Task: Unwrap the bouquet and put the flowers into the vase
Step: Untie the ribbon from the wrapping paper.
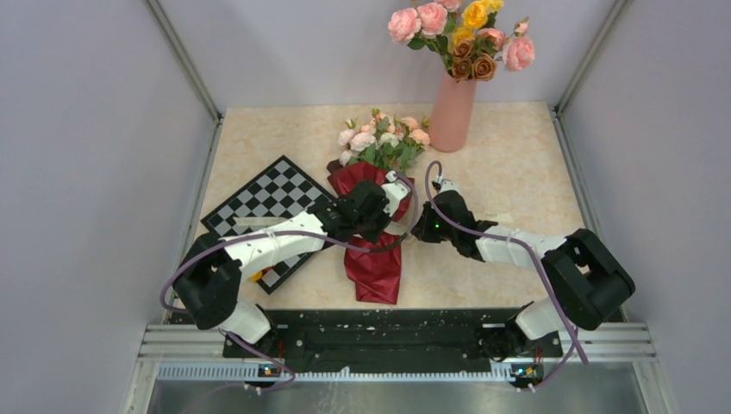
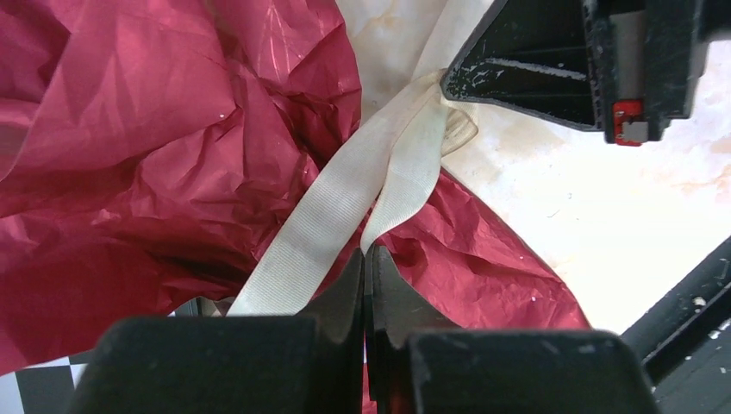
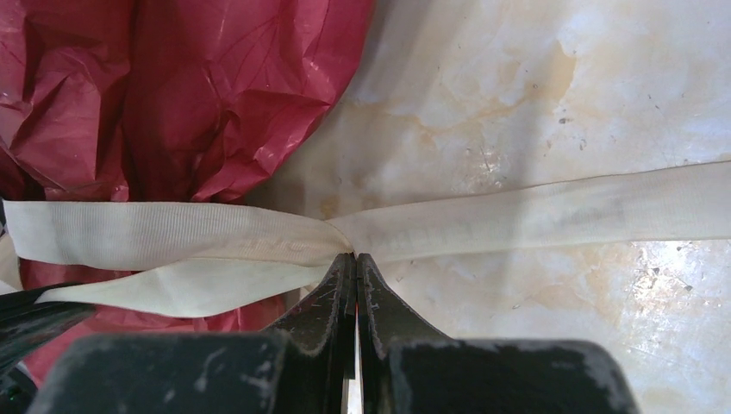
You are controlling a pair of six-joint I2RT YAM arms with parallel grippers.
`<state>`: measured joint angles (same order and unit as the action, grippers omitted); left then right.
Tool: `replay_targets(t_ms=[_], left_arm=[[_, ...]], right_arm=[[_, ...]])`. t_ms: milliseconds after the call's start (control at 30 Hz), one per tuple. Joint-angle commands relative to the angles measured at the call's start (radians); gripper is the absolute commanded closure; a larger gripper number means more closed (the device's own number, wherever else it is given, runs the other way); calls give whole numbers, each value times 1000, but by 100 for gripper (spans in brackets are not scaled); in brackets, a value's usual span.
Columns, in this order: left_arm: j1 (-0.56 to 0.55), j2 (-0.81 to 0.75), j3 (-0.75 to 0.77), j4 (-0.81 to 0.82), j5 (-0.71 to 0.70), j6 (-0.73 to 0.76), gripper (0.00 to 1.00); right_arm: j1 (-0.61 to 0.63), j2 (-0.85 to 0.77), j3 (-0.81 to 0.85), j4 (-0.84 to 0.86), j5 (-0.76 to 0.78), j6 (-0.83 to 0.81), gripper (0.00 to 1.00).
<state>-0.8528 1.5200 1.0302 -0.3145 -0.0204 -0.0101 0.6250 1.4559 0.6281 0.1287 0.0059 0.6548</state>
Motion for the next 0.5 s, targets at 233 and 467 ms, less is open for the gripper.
replay_targets(t_ms=[233,467], left_arm=[[-1,-104,-38,101,-56,-105,100],[27,-135,-86,138,-118,-175,100]], right_arm=[[-10,-16,23,1,31,-9,100],[-10,-19,28,-35,74,5,100]])
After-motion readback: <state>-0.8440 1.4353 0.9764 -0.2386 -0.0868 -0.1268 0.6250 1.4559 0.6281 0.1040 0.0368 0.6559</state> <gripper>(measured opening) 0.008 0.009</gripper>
